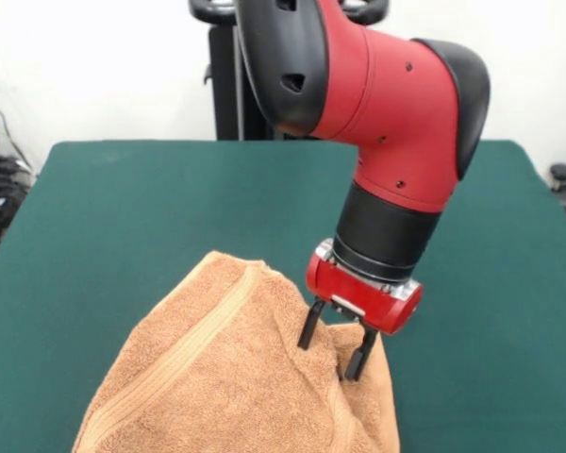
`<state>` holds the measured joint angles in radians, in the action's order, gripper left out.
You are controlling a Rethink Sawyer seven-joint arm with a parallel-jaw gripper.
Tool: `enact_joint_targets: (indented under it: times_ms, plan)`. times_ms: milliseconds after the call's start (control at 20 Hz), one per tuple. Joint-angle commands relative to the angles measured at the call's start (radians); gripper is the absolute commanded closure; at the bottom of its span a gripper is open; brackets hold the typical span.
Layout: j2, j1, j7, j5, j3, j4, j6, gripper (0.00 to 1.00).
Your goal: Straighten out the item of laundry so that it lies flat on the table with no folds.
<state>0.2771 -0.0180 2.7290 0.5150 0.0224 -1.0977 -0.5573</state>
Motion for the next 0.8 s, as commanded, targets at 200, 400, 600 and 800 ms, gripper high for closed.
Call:
enact_joint_targets:
  times_ms: [200, 400, 600, 800]
  plan:
    - [0.052, 0.130, -0.062, 0.032, 0.086, -0.051, -0.199, 0.00]
    - [0.065, 0.134, -0.082, 0.011, 0.088, -0.051, -0.231, 0.00]
    - [0.063, 0.109, -0.042, -0.063, 0.018, -0.113, -0.208, 0.00]
    - [0.038, 0.088, -0.003, -0.105, -0.019, -0.145, -0.156, 0.00]
